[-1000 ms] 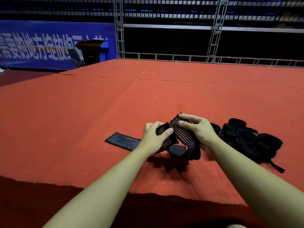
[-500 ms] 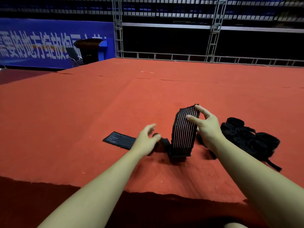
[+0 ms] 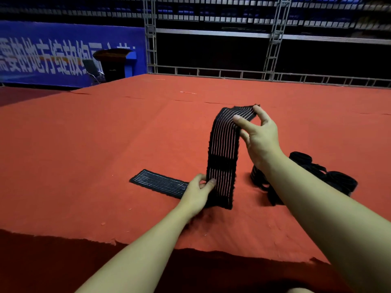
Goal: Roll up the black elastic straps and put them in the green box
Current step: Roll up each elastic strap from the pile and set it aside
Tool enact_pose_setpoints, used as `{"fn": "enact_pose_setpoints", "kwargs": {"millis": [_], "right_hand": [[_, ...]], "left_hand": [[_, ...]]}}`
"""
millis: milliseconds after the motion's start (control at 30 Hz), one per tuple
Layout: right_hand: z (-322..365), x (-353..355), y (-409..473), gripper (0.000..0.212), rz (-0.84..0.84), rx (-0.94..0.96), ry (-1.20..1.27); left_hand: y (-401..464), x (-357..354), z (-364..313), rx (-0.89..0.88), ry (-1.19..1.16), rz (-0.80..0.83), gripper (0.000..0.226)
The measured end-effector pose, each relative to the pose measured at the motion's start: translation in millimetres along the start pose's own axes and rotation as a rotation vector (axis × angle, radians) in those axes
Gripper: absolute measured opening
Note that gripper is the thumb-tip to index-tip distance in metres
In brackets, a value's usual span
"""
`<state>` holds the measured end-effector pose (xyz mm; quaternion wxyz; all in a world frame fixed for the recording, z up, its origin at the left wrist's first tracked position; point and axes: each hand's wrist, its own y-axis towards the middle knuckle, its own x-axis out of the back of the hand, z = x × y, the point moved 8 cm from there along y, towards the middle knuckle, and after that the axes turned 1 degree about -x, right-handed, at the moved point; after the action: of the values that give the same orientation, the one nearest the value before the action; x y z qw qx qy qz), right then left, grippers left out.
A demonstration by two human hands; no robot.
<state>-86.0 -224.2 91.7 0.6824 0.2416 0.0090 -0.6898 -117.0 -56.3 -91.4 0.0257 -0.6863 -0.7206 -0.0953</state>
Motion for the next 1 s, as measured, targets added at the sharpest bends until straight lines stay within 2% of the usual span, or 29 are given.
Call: {"fn": "enact_pose_setpoints", "kwargs": {"millis": [200, 267, 367, 433, 500, 633, 733, 800, 867, 933, 1000], "right_hand": [[-6.9, 29.6, -3.4, 0.087, -0.086, 0.062, -0.084], [-12.2, 46.9, -5.6, 0.085, -0.149, 0.085, -0.116], [-20.9, 73.8, -3.8, 0.09, -0.262, 0.083, -0.14], [-22.9, 85.3, -2.2, 0.093, -0.312, 0.075, -0.127], [-22.1, 91.8, -1.8, 0.093, -0.332, 0.07, -0.143], [-20.2, 90.8, -7.4, 0.09, -0.298, 0.083, -0.186], [-20.2, 92.0, -11.0, 0.087, -0.295, 0.09, -0.195], [-19.9, 90.9, -11.9, 0.086, -0.288, 0.089, -0.182], [-19.8, 89.0, -13.6, 0.085, -0.284, 0.089, -0.169], [-21.8, 86.2, -15.8, 0.085, -0.275, 0.089, -0.159], [-23.9, 83.4, -18.5, 0.085, -0.264, 0.088, -0.141]], "left_hand": [[-6.6, 28.4, 14.4, 0.07, -0.216, -0.069, 0.018], [-11.6, 33.0, 16.8, 0.094, -0.279, -0.01, 0.022], [-21.2, 26.3, 15.3, 0.022, -0.056, 0.159, 0.034], [-28.1, 15.8, 19.1, 0.009, 0.133, 0.264, 0.031], [-28.4, 10.6, 23.0, -0.027, 0.259, 0.289, 0.024], [-25.8, 9.0, 10.0, -0.093, 0.249, 0.185, 0.023], [-22.8, 6.3, 12.2, -0.018, 0.241, 0.133, 0.02], [-22.4, 1.1, 16.8, 0.047, 0.262, 0.114, 0.031], [-22.5, 0.1, 17.1, 0.096, 0.294, 0.011, 0.04], [-23.0, -1.0, 13.7, 0.118, 0.343, -0.087, 0.035], [-24.2, -5.8, 8.5, 0.121, 0.445, -0.116, 0.027]]}}
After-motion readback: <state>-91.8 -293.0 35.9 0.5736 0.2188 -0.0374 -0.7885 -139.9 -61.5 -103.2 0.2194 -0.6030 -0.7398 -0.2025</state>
